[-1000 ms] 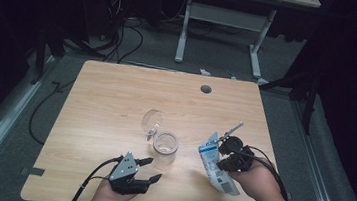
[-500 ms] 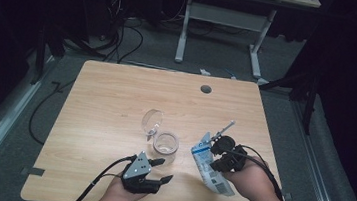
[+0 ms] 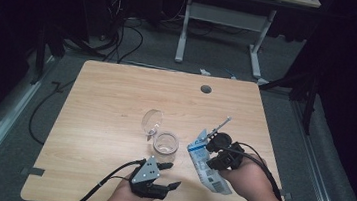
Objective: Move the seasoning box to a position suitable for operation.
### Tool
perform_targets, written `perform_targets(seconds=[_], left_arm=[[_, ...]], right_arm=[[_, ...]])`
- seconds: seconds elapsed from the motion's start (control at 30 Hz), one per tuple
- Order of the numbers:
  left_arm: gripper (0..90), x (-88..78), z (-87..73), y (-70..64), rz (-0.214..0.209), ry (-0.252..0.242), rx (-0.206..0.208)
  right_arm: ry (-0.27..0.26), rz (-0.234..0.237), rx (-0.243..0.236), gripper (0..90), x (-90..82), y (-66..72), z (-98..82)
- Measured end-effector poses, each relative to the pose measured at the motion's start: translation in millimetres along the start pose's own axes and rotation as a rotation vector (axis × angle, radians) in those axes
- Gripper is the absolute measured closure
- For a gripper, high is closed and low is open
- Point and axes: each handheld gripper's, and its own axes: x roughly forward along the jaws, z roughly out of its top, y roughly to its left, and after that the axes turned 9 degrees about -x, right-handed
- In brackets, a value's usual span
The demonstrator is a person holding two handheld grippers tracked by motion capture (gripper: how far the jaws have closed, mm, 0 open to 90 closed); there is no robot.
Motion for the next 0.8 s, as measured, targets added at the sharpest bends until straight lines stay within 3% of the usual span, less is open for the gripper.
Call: perform_targets(seconds=[0.43,0.8], left_arm=[[32.1,1.3,-12.5,-3.1,-0.012,0.034,0.010],[29.7,13.1,-22.9,-12.1,-0.030,0.055,-0.015]], right_arm=[[0.001,0.002,-0.029,89.1,-5.4,9.5,17.1],[0.003,0.029,-0.057,89.1,0.1,22.8,29.9]])
